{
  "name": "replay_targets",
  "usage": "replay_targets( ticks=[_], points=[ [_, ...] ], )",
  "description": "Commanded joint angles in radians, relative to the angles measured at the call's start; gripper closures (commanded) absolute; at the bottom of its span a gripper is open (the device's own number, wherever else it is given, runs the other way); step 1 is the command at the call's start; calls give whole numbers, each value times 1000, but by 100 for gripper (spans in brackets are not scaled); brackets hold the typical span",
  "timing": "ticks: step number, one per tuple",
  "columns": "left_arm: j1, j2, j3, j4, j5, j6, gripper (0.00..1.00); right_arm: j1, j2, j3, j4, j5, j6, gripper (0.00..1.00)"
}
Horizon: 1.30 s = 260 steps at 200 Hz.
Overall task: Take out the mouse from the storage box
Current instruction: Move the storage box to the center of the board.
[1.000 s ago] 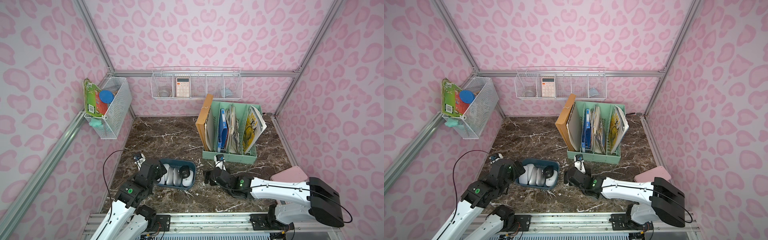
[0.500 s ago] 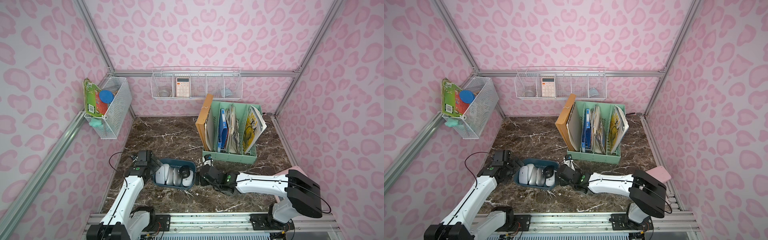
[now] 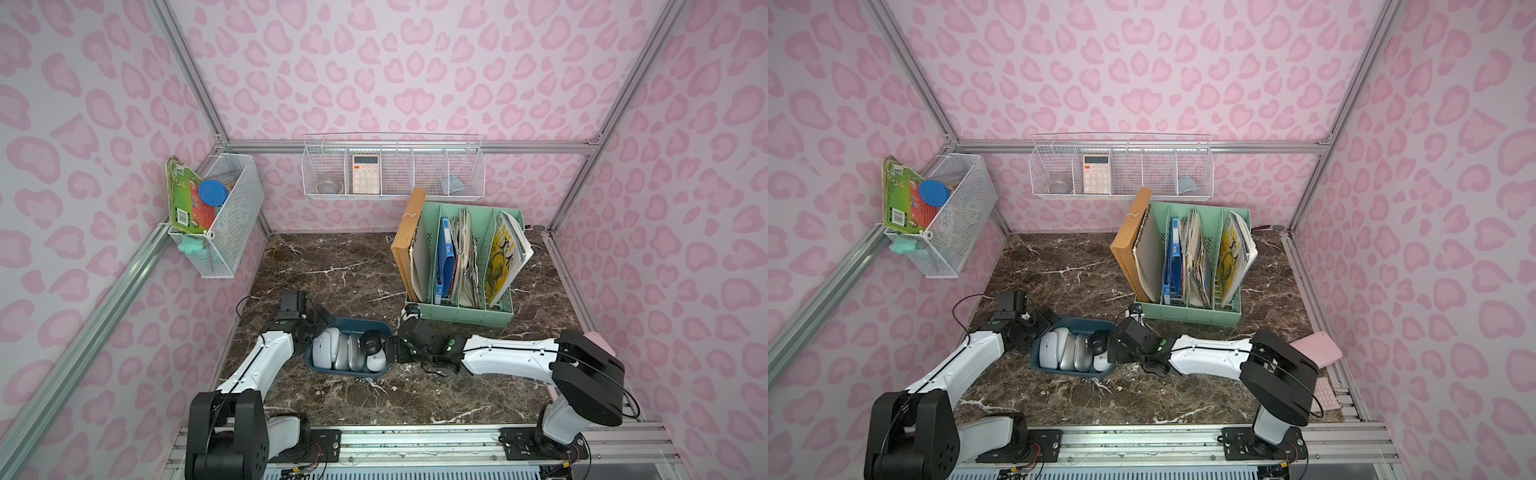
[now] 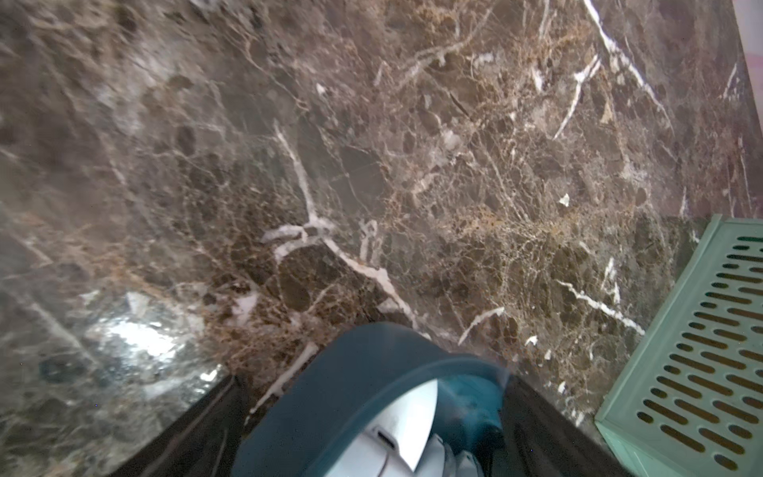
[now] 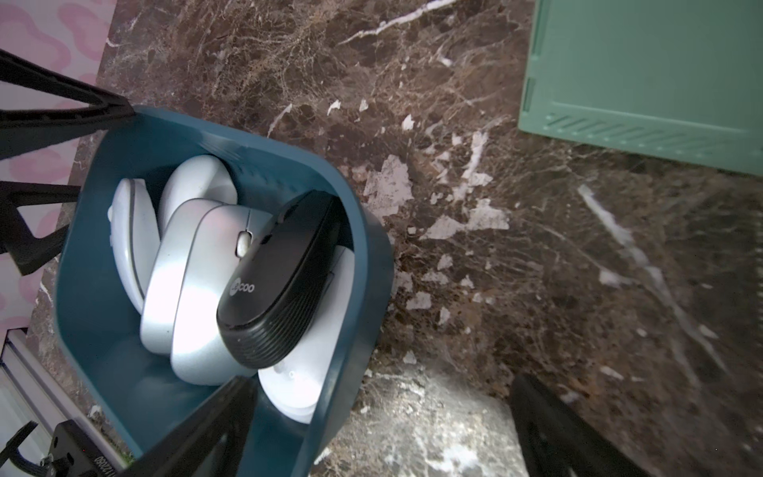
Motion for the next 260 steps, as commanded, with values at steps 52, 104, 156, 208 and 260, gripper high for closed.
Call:
replay_targets(
  ticks=[52, 104, 156, 208, 260],
  points=[
    [-154, 47, 52, 38, 94, -11, 2, -39, -15, -39, 54, -25, 28, 0],
    [-261, 43, 67, 21, 60, -32, 2, -67, -74, -132, 102, -29, 55, 0],
    [-196, -35, 37, -18, 74, -18, 2, -81, -94, -173, 154, -57, 52, 0],
    [-229, -82, 2, -34, 117, -52, 3, -98, -111, -190, 189, -73, 25, 0],
    [-361, -60, 17, -8, 88, -119, 3, -111, -110, -207, 222, -116, 20, 0]
  ],
)
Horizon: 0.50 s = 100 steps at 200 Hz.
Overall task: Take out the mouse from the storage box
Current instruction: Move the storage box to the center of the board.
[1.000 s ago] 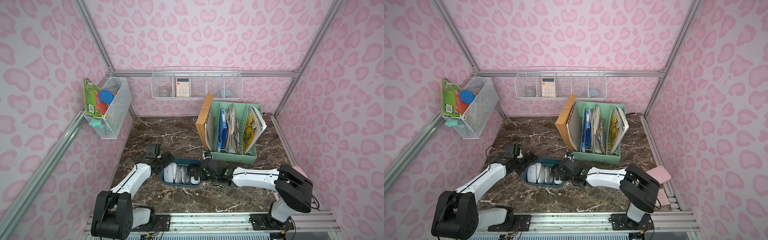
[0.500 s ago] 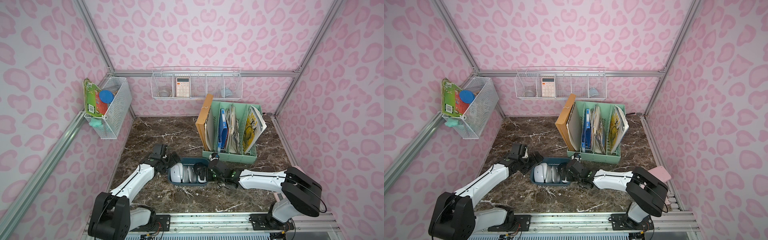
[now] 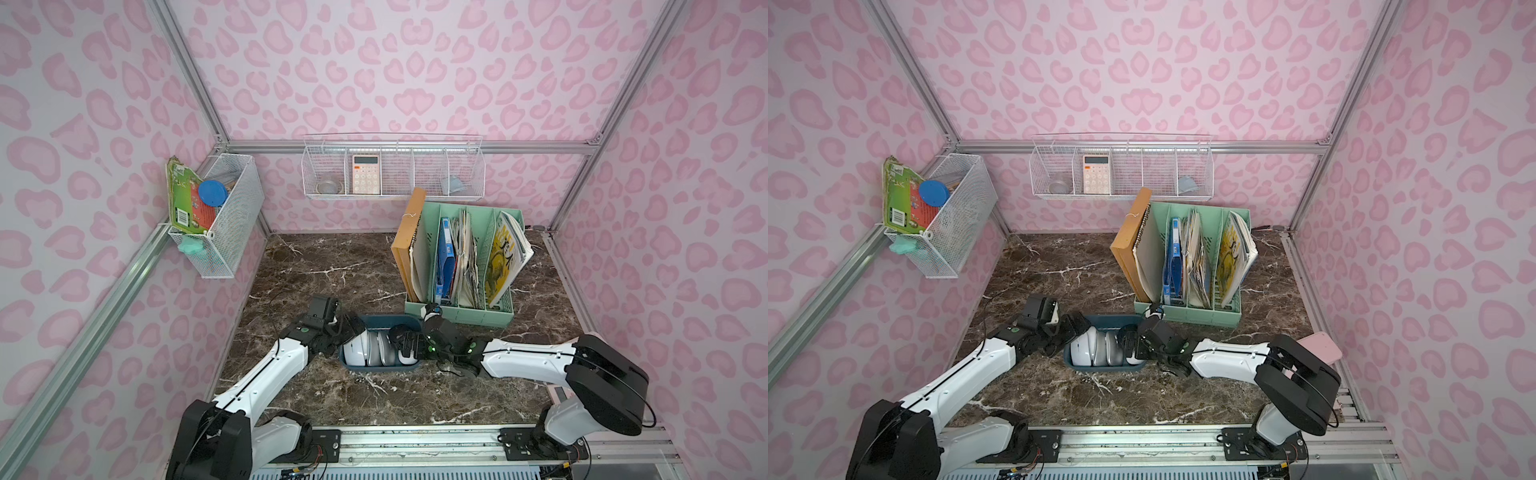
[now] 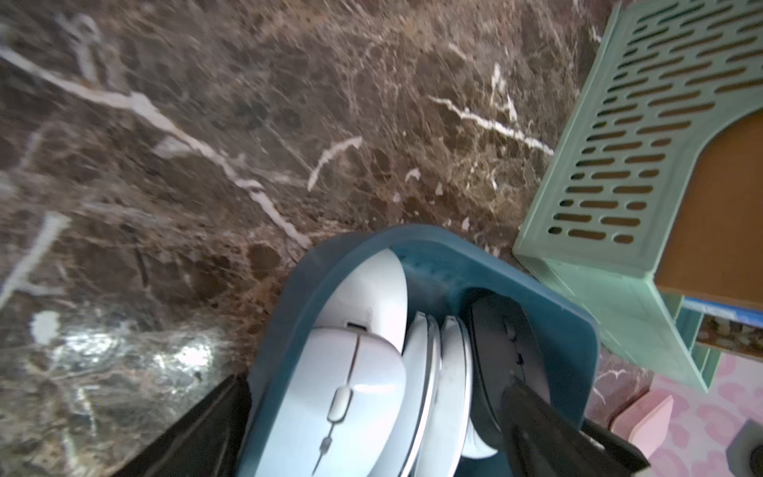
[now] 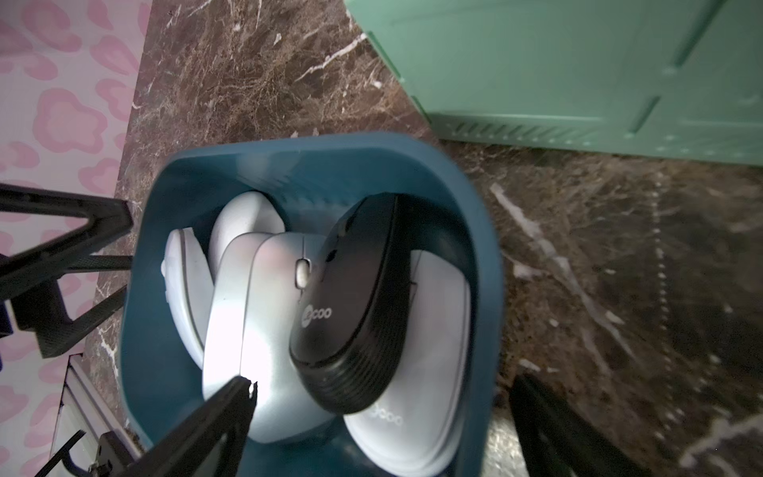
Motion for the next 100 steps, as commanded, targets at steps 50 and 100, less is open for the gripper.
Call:
replay_targets(
  ticks=[50, 100],
  points=[
    [-156, 128, 122, 26, -32, -59, 4, -10, -63, -24, -46, 62, -32, 0],
    [-248, 211, 172, 46, -68, -78, 4, -18, -152, -120, -58, 94, -2, 0]
  ],
)
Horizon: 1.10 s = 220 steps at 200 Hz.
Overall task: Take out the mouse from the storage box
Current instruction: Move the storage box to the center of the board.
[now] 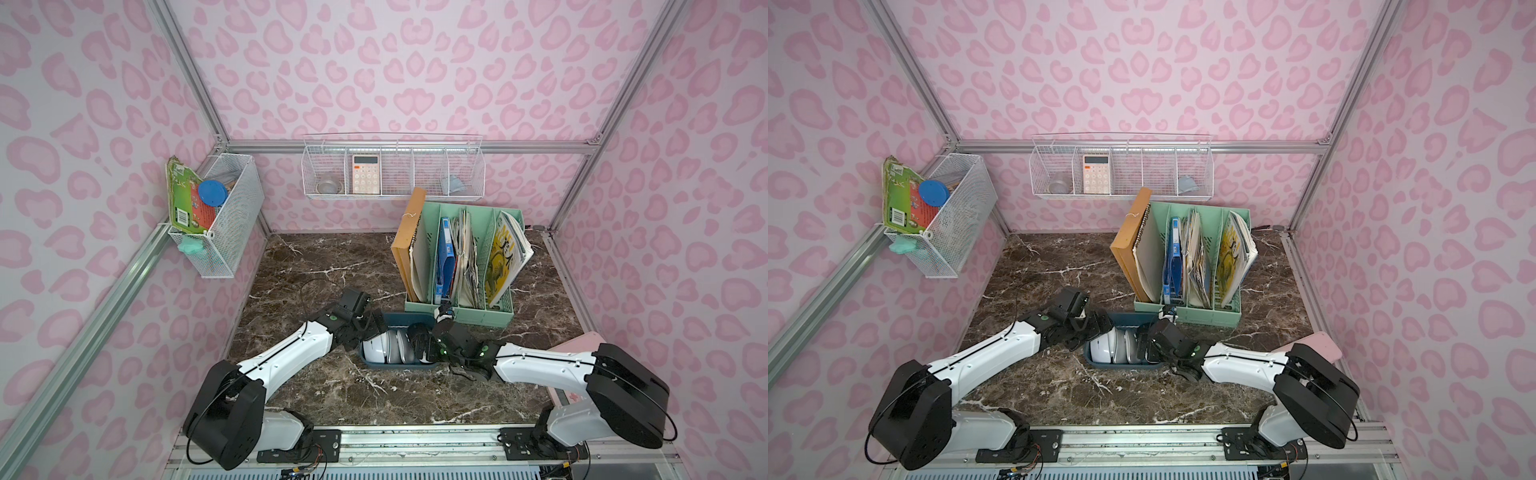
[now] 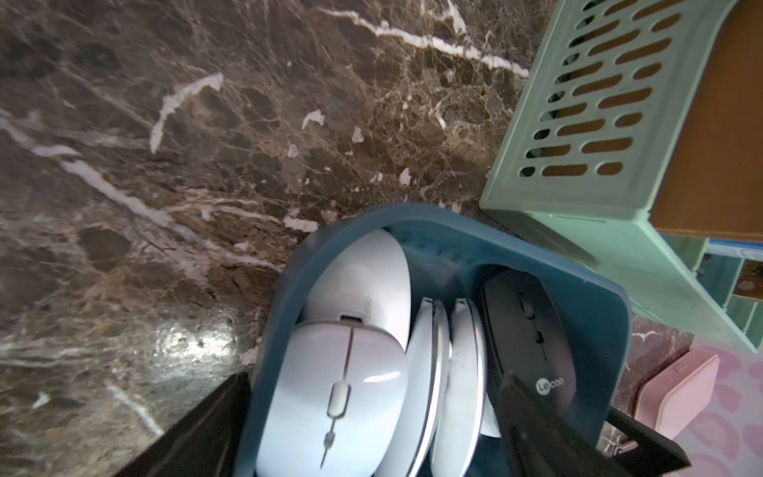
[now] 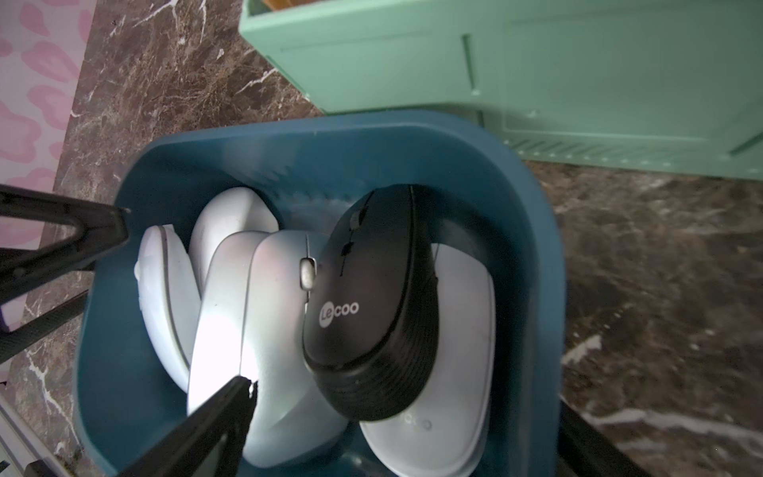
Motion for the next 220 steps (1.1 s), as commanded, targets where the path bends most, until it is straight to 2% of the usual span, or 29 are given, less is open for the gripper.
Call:
replay_targets(
  ticks=[1, 34, 97, 163, 201, 220],
  points=[
    [-29, 19, 15, 63, 13, -28, 4, 0, -35, -36, 28, 0, 20, 0],
    [-52, 34, 21, 40, -5, -25, 5, -8, -87, -70, -18, 41, 19, 0],
    [-52, -88, -61, 9, -81, -26, 3, -13, -139, -20, -160, 155, -68, 0],
    [-77, 33, 2, 68, 12, -48, 4, -9, -99, 103, -256, 208, -217, 0],
    [-122, 67, 53, 46, -32, -45, 4, -11, -80, 135, -279, 205, -289, 3],
    [-122, 56, 45, 27, -63, -40, 4, -23, -61, 136, -291, 211, -308, 11]
  ],
)
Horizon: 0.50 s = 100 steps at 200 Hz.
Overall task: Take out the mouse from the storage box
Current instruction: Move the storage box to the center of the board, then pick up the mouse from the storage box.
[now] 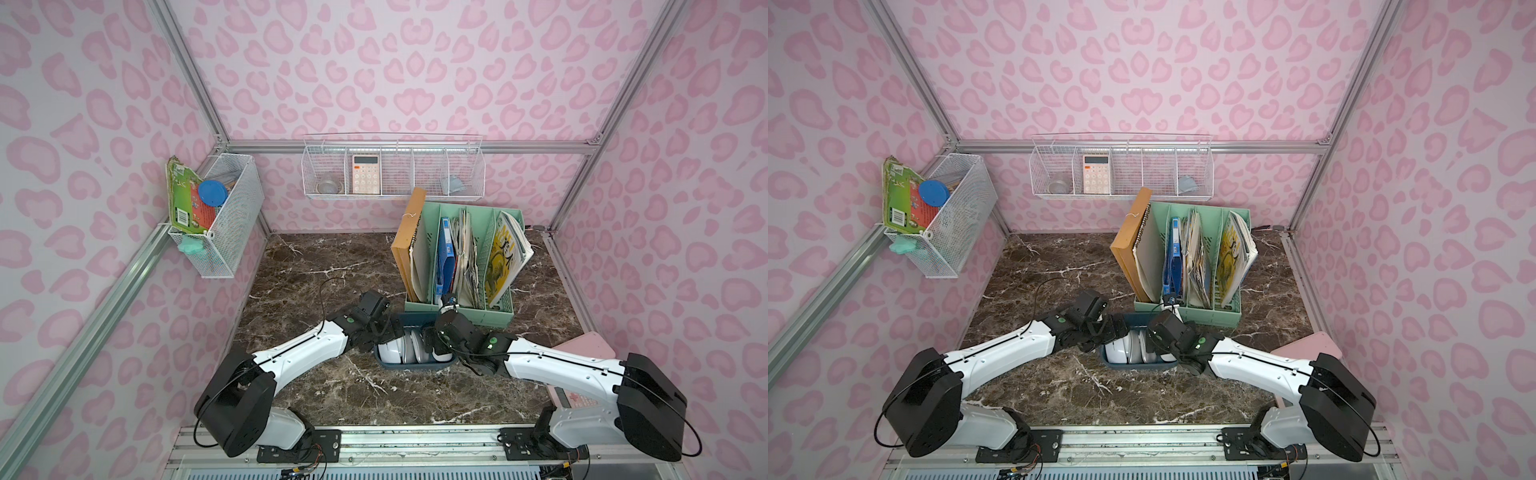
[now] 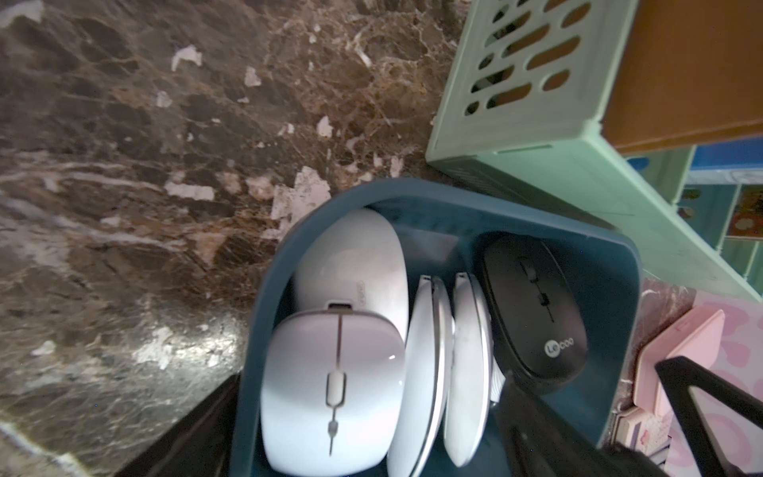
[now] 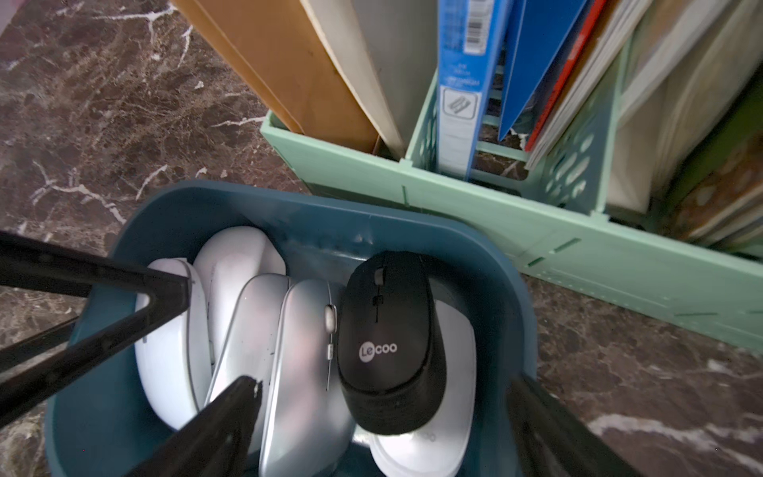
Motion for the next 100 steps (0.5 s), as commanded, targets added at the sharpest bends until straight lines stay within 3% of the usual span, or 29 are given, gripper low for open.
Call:
replay_targets(
  ticks=[1, 49, 100],
  points=[
    [0, -9, 2, -11, -39, -5, 4, -12, 18, 9, -36, 20, -51, 11],
    [9, -113, -47, -89, -134, 30, 3, -17, 59, 40, -45, -35, -133, 15],
    [32, -350, -162, -157, -271, 95, 1, -27, 130, 112, -111, -71, -209, 18]
  ],
)
